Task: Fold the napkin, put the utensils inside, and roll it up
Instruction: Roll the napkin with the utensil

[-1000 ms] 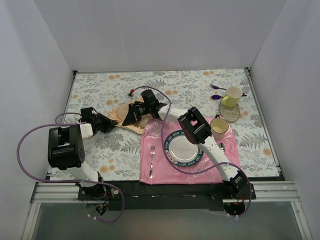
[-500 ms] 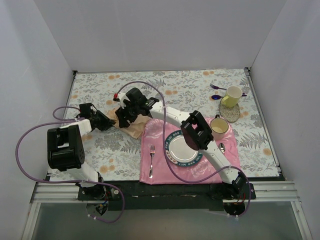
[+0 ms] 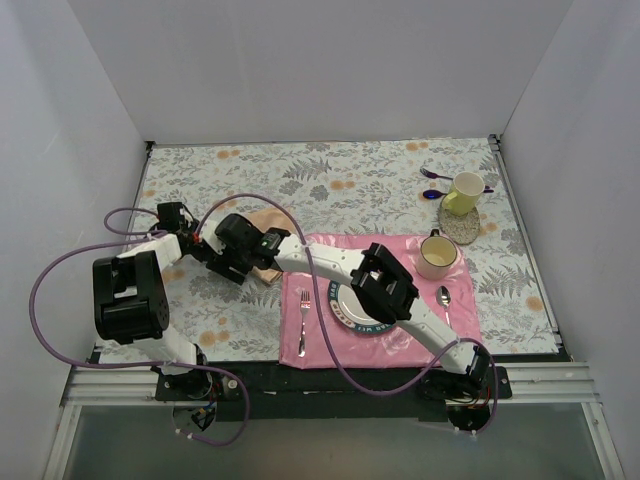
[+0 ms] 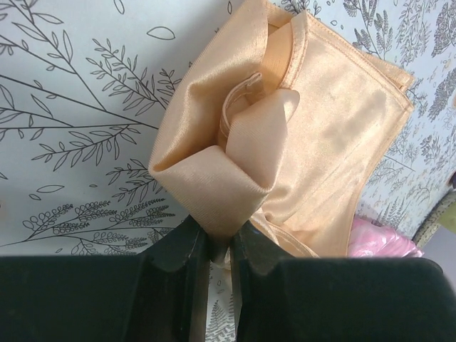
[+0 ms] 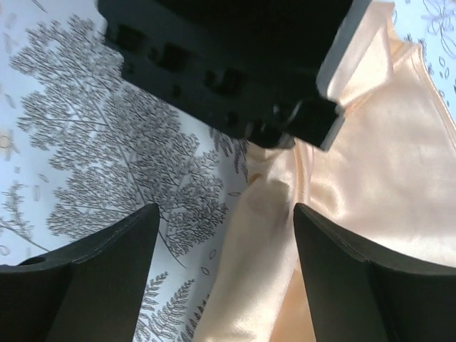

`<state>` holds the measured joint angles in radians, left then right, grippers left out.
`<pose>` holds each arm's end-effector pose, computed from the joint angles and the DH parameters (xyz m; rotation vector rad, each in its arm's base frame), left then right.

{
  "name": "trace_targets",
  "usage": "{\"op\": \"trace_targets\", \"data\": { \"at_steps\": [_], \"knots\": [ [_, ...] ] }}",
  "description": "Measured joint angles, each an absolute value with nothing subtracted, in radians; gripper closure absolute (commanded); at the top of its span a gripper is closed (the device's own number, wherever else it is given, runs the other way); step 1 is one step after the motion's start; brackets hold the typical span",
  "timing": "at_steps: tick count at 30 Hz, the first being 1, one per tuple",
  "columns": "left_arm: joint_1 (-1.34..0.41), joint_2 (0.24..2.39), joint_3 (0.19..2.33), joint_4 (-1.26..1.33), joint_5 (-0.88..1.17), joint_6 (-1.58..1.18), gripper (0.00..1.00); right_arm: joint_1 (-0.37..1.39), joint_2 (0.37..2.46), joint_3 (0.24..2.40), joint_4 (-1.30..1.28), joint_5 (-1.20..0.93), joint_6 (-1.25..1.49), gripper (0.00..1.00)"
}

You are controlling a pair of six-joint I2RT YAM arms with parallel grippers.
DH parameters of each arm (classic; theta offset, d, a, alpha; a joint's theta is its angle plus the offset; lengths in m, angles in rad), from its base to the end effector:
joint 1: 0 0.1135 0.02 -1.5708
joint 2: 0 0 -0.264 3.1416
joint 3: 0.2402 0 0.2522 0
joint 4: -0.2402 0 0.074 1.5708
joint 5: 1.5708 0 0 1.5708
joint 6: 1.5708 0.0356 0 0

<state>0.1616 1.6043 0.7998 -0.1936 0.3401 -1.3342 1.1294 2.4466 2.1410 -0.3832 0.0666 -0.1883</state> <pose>0.2982 0.0366 0.1521 -1.7544 2.0940 -0.8347 0.2409 0.5044 0.1965 -1.3753 1.8351 0.4226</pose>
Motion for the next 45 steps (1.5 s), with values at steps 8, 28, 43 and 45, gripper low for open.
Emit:
{"op": "trace_targets", "data": {
  "at_steps": [8, 28, 43, 45],
  "knots": [
    [0.176, 1.629, 0.828, -0.235, 0.355, -1.316, 1.0, 1.124, 2.455, 2.129, -0.373, 0.161, -0.211, 0.43],
    [0.208, 1.665, 0.888, -0.287, 0.369, -1.291, 0.59, 1.102, 2.529, 2.173, -0.327, 0.104, -0.08, 0.77],
    [0.243, 1.465, 0.847, -0.288, 0.359, -1.325, 0.29, 0.946, 2.532, 2.005, -0.003, -0.458, 0.459, 0.89],
    [0.243, 1.464, 0.839, -0.29, 0.361, -1.33, 0.28, 0.922, 2.54, 1.961, 0.097, -0.533, 0.578, 0.89]
  ]
}}
